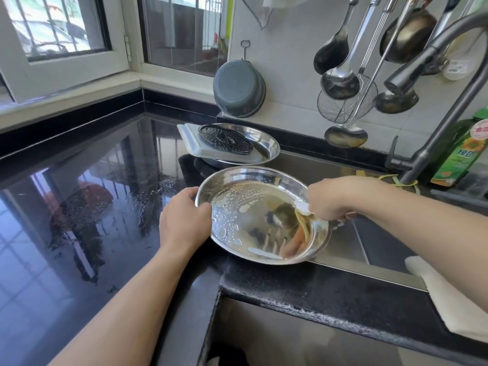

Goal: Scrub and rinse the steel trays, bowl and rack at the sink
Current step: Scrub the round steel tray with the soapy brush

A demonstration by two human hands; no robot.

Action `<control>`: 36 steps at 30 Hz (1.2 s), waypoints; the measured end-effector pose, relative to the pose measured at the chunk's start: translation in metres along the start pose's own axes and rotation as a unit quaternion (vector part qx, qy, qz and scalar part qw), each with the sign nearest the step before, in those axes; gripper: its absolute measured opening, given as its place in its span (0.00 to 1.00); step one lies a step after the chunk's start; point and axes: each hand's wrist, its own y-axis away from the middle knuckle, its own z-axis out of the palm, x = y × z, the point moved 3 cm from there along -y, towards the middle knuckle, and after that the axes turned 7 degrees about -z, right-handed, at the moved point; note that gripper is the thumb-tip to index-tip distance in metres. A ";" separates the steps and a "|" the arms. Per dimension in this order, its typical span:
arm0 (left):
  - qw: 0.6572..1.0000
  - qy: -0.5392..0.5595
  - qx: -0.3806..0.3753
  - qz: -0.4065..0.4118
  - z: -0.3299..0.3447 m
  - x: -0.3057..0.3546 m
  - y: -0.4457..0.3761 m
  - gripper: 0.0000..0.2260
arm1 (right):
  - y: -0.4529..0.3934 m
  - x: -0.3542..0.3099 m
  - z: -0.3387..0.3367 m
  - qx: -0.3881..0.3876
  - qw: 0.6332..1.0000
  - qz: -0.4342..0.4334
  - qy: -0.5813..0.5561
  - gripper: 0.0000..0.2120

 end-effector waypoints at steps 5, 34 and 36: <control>1.000 -0.005 -0.013 0.011 -0.002 0.007 0.006 0.16 | -0.031 -0.006 0.000 0.077 0.997 -0.002 -0.007 0.10; 1.000 -0.018 0.001 0.009 0.001 0.003 0.004 0.13 | -0.006 -0.062 0.014 0.102 0.951 -0.164 -0.242 0.19; 1.000 -0.016 -0.001 0.009 0.001 0.003 0.005 0.12 | -0.015 -0.053 0.009 0.129 0.958 -0.130 -0.221 0.17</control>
